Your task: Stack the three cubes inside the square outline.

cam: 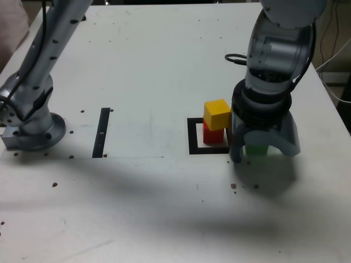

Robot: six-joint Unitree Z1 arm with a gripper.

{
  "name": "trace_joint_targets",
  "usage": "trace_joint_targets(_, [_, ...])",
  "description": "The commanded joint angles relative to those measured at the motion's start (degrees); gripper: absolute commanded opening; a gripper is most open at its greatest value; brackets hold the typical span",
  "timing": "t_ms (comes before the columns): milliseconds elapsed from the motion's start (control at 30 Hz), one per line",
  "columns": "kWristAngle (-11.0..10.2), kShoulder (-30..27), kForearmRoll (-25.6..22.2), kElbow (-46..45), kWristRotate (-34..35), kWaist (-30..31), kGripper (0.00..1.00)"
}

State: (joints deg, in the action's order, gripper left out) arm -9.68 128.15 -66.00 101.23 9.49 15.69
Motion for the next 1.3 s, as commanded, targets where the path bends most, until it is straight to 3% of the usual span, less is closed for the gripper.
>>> trace_joint_targets(0, [-0.44, -0.17, 0.28, -0.03, 0.29, -0.14, 0.93])
trace_joint_targets(267, [-1.4, 0.05, 0.04, -0.18, 0.94, -0.24, 0.88])
trace_joint_targets(600, [-1.48, 0.19, -0.47, -0.71, 2.75, -0.4, 0.67])
trace_joint_targets(1267, [-2.04, 0.39, 1.65, -1.27, 3.08, -0.4, 0.55])
